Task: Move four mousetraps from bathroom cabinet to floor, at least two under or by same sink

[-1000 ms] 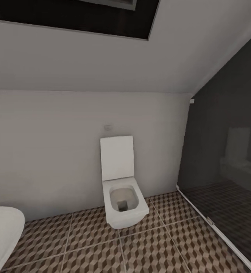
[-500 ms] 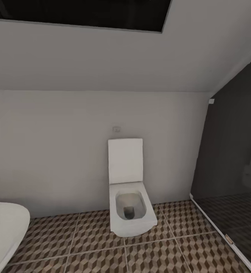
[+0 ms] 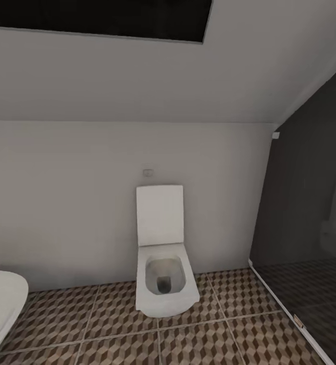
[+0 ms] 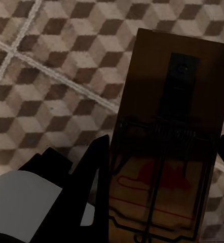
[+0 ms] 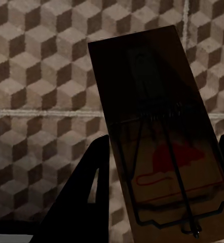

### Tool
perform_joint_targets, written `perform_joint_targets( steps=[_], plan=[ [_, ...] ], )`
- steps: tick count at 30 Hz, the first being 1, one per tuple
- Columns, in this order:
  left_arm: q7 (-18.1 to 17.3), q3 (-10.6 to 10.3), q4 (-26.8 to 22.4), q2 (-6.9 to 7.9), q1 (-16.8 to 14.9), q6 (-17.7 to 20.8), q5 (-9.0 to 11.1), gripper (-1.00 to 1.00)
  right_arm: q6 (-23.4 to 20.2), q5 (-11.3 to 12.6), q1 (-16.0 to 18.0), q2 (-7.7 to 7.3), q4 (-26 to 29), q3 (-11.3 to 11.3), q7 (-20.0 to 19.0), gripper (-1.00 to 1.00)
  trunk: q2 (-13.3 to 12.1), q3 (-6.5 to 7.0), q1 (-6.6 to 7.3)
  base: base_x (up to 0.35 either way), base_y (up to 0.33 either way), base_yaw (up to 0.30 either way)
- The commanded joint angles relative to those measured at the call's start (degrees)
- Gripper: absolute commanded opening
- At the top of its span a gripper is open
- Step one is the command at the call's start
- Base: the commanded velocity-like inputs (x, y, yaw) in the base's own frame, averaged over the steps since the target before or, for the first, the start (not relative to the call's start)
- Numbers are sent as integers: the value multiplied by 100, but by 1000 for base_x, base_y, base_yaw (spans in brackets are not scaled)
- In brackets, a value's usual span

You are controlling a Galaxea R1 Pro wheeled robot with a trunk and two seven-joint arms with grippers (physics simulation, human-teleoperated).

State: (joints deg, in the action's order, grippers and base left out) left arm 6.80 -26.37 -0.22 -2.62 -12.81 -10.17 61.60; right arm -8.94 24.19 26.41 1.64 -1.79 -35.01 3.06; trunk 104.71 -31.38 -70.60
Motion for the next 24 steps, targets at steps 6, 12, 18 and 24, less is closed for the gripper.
perform_joint_targets(
  steps=[6, 12, 18, 24],
  plan=[
    [58, -46, -4, -3, -2, -11, 10, -100, -11, 60, 5, 3, -5, -49, 2, -100, 3, -6, 1, 0, -284, 0],
    [58, -44, -4, 0, -2, -11, 10, -100, -11, 63, 5, 3, -5, -49, 13, -100, 3, -6, 1, 0, -287, 0],
    [58, -42, -4, 6, -2, -11, 14, -100, -18, 60, 5, 3, -5, -49, 52, -100, 3, -6, 1, 0, -271, 0],
    [59, -36, -4, 13, -2, -24, 37, -100, -14, 60, 5, 3, -5, -49, 56, -100, 3, -6, 1, 0, -84, 110]
  ],
)
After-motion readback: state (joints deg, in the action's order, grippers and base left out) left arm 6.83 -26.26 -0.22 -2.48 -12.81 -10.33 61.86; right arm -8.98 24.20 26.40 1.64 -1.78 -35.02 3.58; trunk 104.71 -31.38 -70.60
